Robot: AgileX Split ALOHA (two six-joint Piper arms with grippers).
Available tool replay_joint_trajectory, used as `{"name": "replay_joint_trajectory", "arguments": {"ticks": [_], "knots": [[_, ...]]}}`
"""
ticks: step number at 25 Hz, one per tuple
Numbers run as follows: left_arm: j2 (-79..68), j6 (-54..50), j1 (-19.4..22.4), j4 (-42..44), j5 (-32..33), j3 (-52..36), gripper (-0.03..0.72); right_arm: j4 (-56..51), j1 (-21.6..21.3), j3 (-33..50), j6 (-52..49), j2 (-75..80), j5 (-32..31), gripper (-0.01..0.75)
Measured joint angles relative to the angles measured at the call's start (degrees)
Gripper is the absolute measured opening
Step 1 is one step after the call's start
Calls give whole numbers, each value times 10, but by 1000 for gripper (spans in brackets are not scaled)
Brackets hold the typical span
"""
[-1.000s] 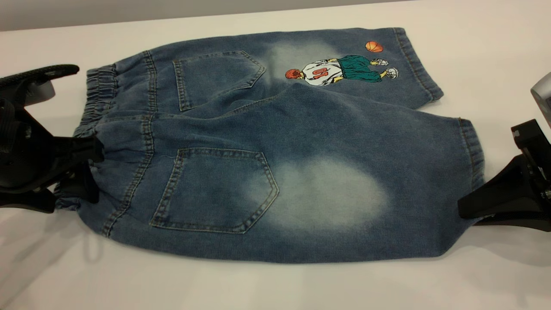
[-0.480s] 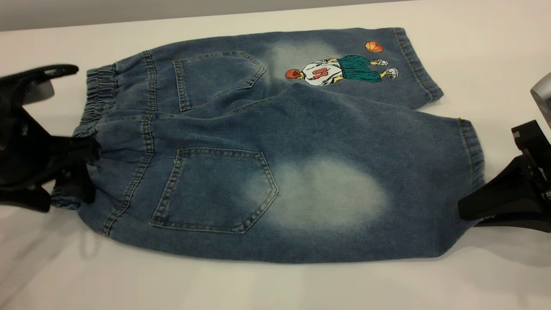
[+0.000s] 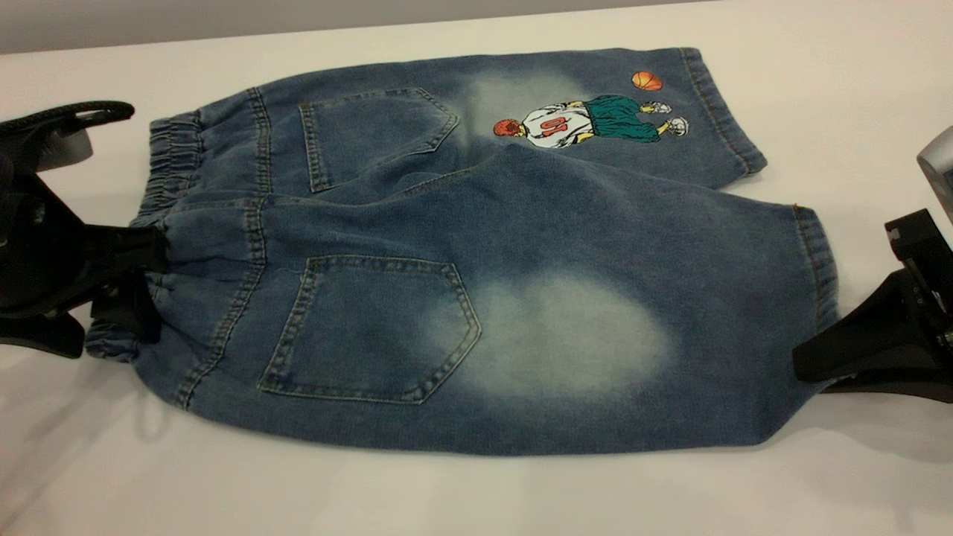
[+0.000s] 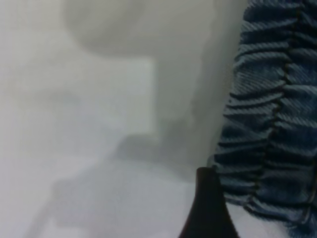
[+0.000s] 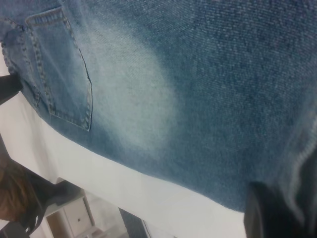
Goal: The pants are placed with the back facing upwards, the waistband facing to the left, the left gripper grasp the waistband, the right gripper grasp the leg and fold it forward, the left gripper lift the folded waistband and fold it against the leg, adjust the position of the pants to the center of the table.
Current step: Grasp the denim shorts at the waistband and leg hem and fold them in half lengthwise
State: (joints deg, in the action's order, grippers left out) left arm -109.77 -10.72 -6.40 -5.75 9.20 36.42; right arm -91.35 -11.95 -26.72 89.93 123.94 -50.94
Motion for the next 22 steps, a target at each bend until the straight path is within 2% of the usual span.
{"name": "replay_joint_trajectory", "arguments": {"ticks": [15,19,22], "knots": [[-27,-1,0,-2,-40,2,460,0,0,0,0,0,-3,14],[-27,-1,-1,-3,-43,2,382,1,0,0,0,0,-3,14],[-27,-1,-1,-3,-45,3,271,1,0,0,0,0,-6,14]]}}
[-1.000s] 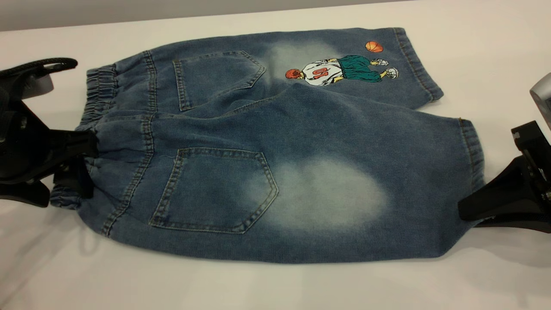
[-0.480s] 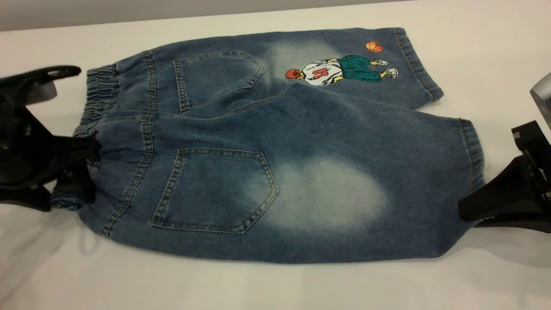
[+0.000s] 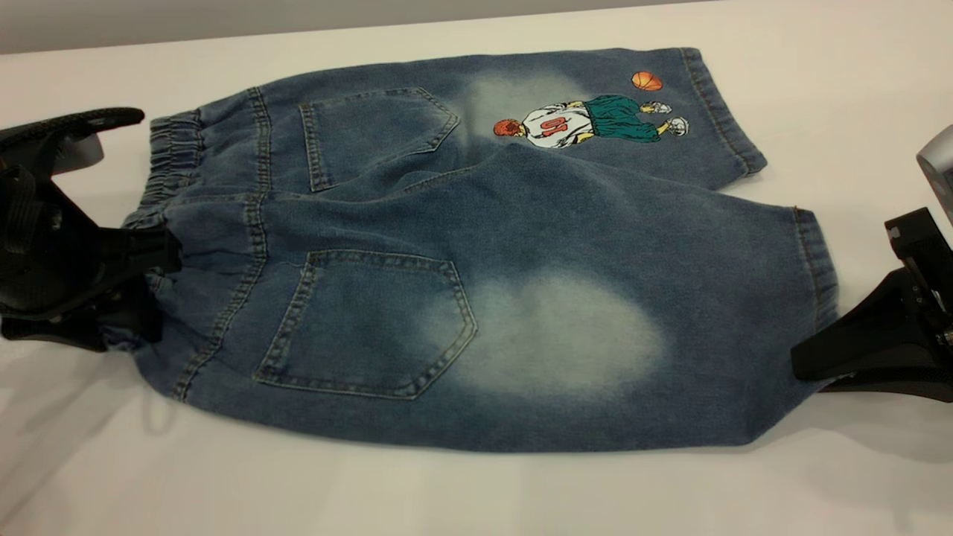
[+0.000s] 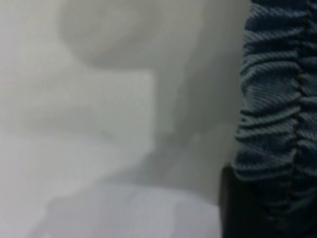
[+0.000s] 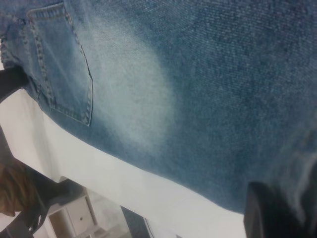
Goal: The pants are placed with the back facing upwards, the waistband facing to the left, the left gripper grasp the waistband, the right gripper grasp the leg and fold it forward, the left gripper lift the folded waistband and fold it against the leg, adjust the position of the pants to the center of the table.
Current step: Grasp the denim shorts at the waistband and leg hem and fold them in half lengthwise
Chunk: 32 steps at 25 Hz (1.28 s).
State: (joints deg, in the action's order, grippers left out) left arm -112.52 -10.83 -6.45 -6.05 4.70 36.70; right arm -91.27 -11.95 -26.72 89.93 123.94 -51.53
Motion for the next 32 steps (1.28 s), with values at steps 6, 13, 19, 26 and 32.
{"name": "replay_joint_trajectory", "arguments": {"ticks": [6,13,19,26,32], "knots": [[3,0,0,0,-7,1,157,-4,0,0,0,0,-42,14],[34,0,0,0,8,1,157,-18,0,0,0,0,-75,14],[99,0,0,-4,77,1,157,-35,0,0,0,-11,-120,14],[174,0,0,-16,172,1,157,-29,0,14,0,-110,-106,14],[222,-3,0,-16,237,1,157,15,0,56,0,-237,-45,14]]}}
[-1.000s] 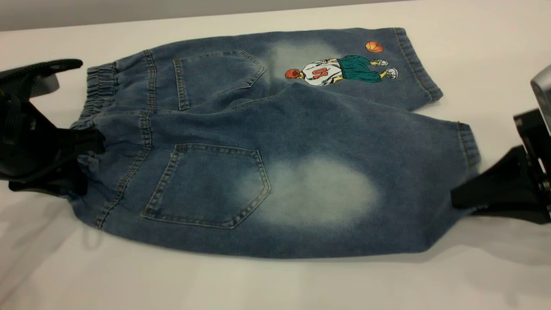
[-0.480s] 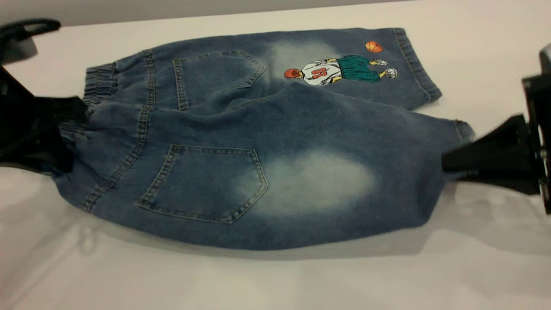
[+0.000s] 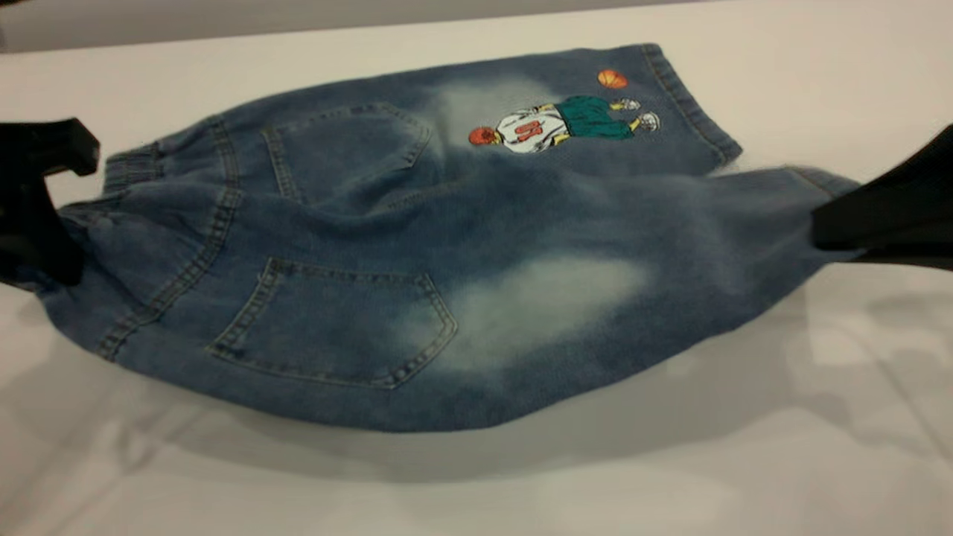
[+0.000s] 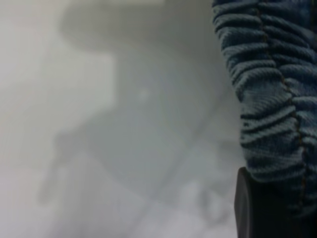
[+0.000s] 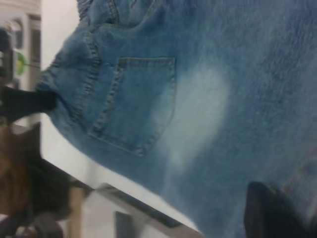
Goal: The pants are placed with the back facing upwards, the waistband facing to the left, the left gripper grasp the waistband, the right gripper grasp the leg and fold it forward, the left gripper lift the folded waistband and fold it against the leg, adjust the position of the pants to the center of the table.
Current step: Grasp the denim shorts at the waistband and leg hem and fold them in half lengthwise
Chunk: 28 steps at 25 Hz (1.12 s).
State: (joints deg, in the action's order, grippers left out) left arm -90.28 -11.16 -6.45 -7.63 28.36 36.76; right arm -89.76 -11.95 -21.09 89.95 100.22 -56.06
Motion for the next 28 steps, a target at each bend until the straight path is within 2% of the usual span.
{"name": "replay_joint_trajectory", "arguments": {"ticks": [4,10,15,23,28], "knots": [[17,-2,0,0,42,-1,157,11,20,34,0,-81,5,14],[50,-6,0,11,45,-2,157,28,100,28,-44,-144,63,14],[83,-58,0,68,83,-2,157,18,149,12,-56,-144,69,14],[117,-203,0,233,179,-2,157,29,150,-13,-59,-127,90,14],[117,-252,0,291,169,-2,157,35,150,-41,-41,-102,92,15]]}}
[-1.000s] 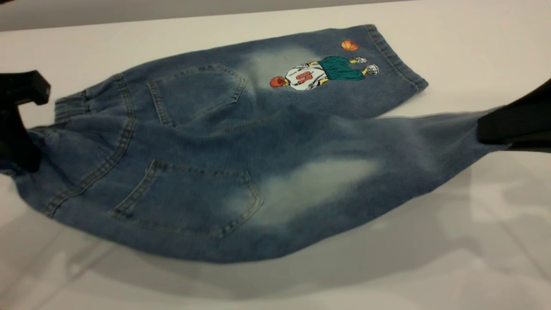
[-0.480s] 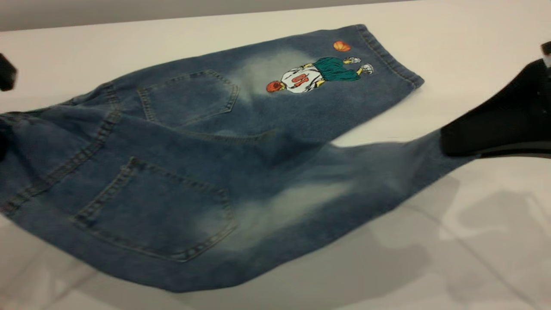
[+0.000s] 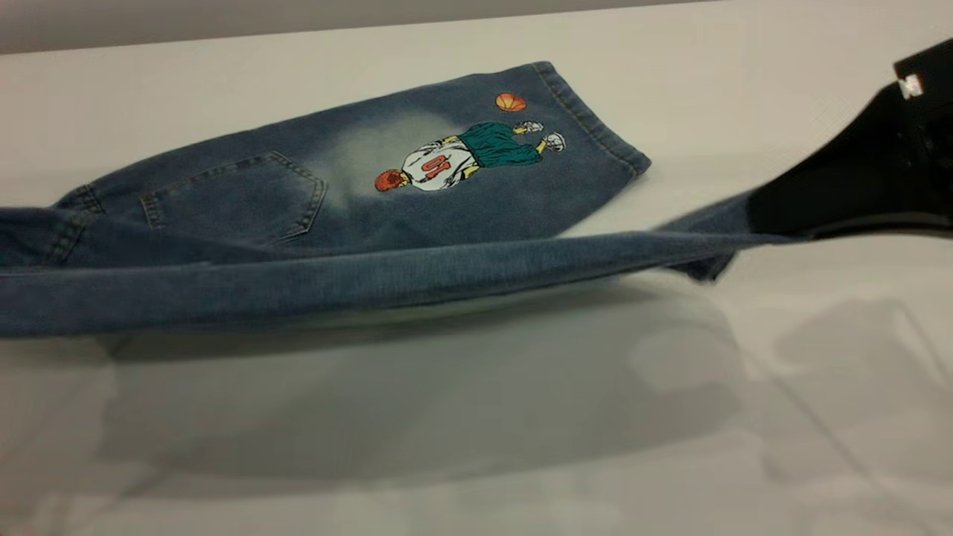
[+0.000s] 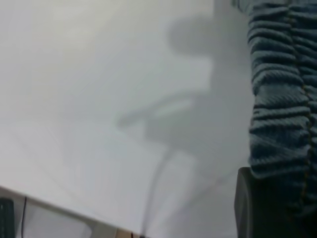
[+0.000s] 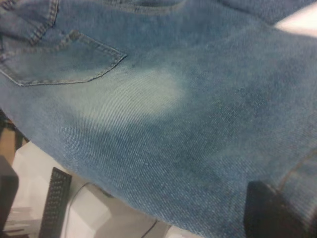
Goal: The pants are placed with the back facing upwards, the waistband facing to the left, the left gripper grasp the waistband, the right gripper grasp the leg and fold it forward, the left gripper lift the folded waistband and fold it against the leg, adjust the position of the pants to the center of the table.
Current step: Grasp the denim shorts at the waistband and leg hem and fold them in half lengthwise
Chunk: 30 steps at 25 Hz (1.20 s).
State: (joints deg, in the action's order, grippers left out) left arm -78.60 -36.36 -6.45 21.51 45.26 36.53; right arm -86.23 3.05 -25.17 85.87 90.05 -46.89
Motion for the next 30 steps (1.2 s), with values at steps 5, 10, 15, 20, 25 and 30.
{"name": "replay_joint_trajectory", "arguments": {"ticks": [5,10,15,20,25,30], "knots": [[0,24,0,-33,-53,1,157,2,0,-55,-1,46,3,15],[0,43,0,-61,-81,3,157,4,0,-116,-1,106,3,15],[-5,44,0,-66,-96,27,157,4,0,-179,-3,164,-15,15],[-40,44,0,-66,-96,61,157,4,0,-228,-11,184,-15,15],[-104,54,0,-66,-96,92,157,9,0,-270,-25,184,-15,15],[-161,74,0,-65,-92,139,157,18,0,-316,-34,206,-15,15]]}}
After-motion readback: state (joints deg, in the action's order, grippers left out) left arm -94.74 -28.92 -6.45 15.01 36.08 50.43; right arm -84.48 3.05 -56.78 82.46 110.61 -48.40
